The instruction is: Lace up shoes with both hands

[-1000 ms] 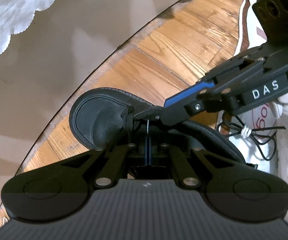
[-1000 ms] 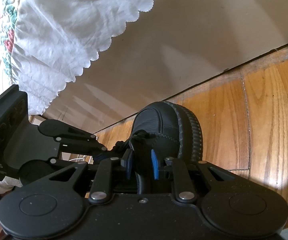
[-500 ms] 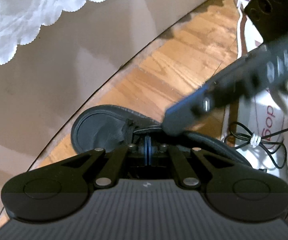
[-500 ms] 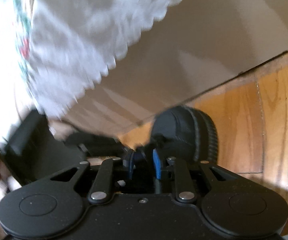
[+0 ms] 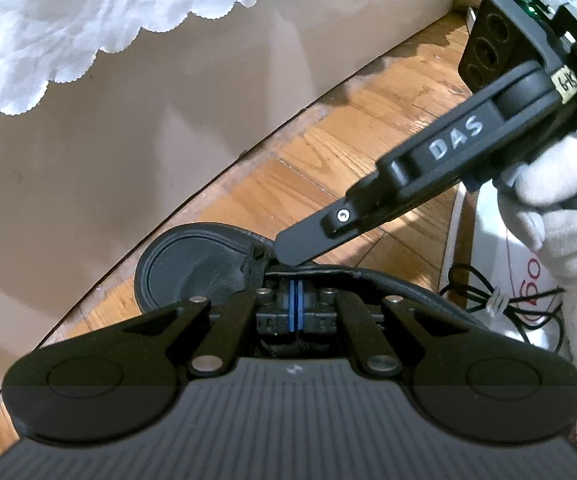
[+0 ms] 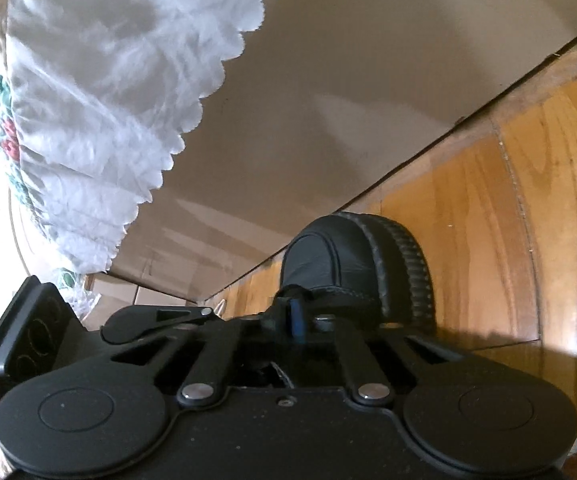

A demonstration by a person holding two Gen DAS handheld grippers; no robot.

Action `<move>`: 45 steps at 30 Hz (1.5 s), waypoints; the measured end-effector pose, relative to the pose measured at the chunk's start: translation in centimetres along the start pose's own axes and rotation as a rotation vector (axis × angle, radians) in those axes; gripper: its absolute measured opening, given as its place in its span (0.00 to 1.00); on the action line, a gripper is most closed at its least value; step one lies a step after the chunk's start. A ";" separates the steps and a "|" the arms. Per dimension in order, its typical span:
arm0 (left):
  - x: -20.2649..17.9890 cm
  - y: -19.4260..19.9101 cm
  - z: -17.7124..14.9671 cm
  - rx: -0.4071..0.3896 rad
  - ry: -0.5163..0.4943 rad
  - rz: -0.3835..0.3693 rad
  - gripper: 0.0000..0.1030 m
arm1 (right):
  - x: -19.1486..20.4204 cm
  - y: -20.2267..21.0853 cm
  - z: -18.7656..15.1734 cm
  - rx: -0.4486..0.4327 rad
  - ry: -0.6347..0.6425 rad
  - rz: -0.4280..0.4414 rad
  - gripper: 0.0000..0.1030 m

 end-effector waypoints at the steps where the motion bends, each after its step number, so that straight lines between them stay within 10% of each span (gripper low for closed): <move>1: 0.0 0.1 0.0 -0.003 0.008 0.003 0.04 | -0.1 0.2 0.0 -0.009 -0.005 -0.001 0.04; 11: 0.6 6.4 -2.5 -0.170 0.184 0.008 0.26 | -0.4 3.2 1.3 -0.142 0.037 -0.067 0.04; 23: 2.8 8.5 -7.8 -0.206 0.484 -0.009 0.26 | 1.7 10.1 2.7 -0.439 0.244 -0.283 0.04; 39: 3.2 7.4 -8.3 -0.205 0.476 -0.052 0.32 | 7.0 17.4 3.0 -0.787 0.600 -0.685 0.04; 45: 3.0 7.9 -7.4 -0.226 0.447 -0.047 0.32 | 10.8 19.2 3.6 -0.911 0.657 -0.634 0.03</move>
Point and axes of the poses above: each gripper's, at about its wrist camera, not at the fingertips, and y roughly against the way its jaws point, x to its left, z to its top, the point moved 4 cm from there along -y, roughly the way its jaws point, and after that the axes turned 7 degrees about -z, right-handed, at the moved point
